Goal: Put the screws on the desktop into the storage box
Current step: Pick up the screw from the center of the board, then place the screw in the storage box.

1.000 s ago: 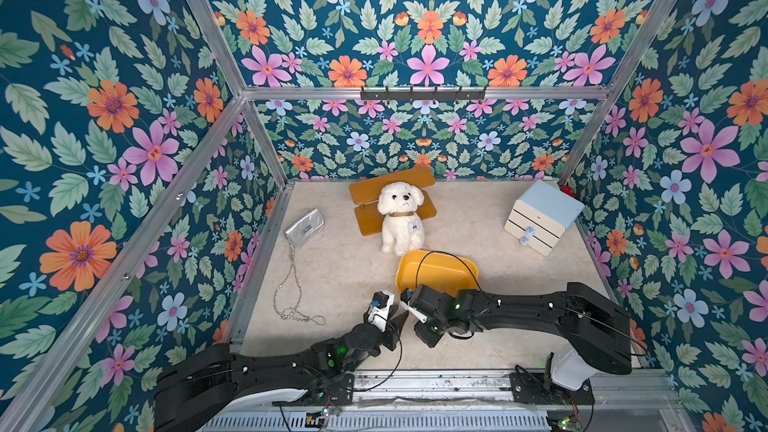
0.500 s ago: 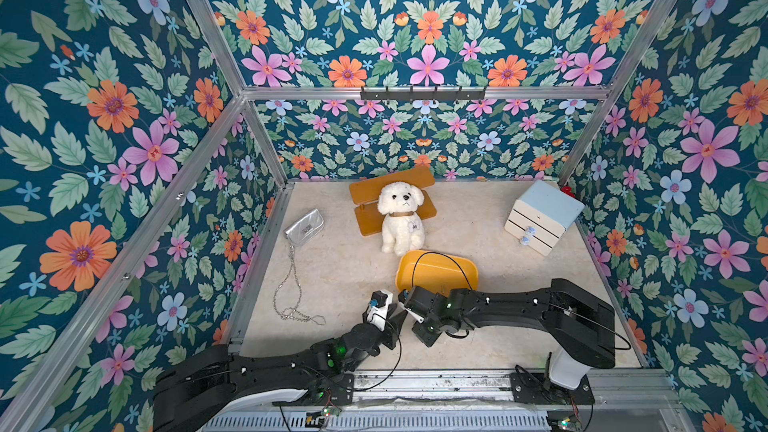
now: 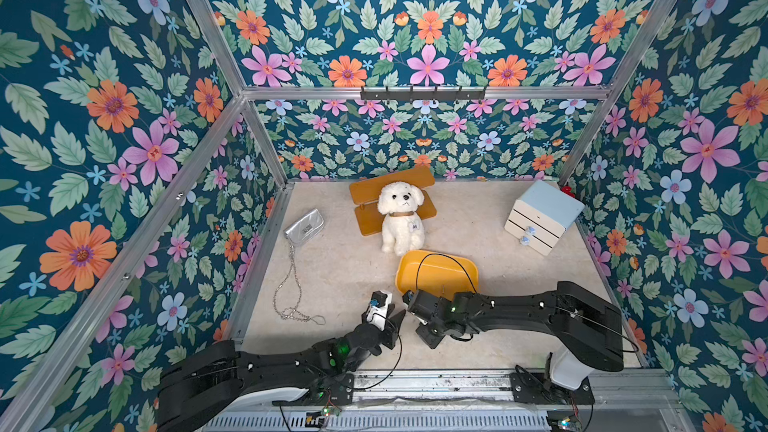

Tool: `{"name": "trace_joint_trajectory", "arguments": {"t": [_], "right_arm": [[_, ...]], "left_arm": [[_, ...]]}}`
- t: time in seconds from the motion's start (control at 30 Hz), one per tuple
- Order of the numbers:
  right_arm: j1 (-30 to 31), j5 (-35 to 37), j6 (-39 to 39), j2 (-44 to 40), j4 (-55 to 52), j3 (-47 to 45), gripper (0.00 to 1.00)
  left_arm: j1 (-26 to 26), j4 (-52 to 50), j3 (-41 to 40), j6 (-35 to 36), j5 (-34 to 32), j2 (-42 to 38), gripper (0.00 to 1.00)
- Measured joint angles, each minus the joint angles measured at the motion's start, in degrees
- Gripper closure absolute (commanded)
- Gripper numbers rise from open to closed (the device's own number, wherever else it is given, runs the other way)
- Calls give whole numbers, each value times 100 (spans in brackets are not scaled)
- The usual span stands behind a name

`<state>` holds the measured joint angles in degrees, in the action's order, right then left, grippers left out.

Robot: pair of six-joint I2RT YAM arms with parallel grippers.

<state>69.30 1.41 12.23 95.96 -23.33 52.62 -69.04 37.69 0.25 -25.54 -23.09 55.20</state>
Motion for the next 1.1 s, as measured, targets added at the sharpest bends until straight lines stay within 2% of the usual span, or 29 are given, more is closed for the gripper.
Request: {"name": "trace_joint_trajectory", "arguments": {"t": [0.2, 0.43, 0.57, 0.7, 0.77, 0.87, 0.97, 1.1], "right_arm": [[-199, 50, 17, -743, -345, 85, 94], [-1008, 177, 15, -1397, -610, 219, 94], [-1604, 199, 13, -1161, -649, 350, 89], [-1882, 195, -33, -645, -654, 592, 80], [-1950, 199, -59, -470, -651, 667, 74], [-1963, 203, -136, -468, -647, 658, 73], [-1895, 219, -136, -876, -660, 514, 74], [-1521, 81, -131, -1504, -809, 348, 75]], "left_arm": [[0, 15, 0, 0, 15, -13, 58], [0, 234, 90, 74, 400, 468, 63], [-57, 450, 227, 234, 846, 946, 63], [-114, 562, 286, 299, 999, 1054, 63], [-114, 551, 289, 299, 1003, 1032, 63], [-114, 557, 365, 319, 1064, 1071, 63], [-155, 597, 516, 358, 1172, 1349, 63], [-197, 691, 743, 448, 1292, 1810, 63]]}}
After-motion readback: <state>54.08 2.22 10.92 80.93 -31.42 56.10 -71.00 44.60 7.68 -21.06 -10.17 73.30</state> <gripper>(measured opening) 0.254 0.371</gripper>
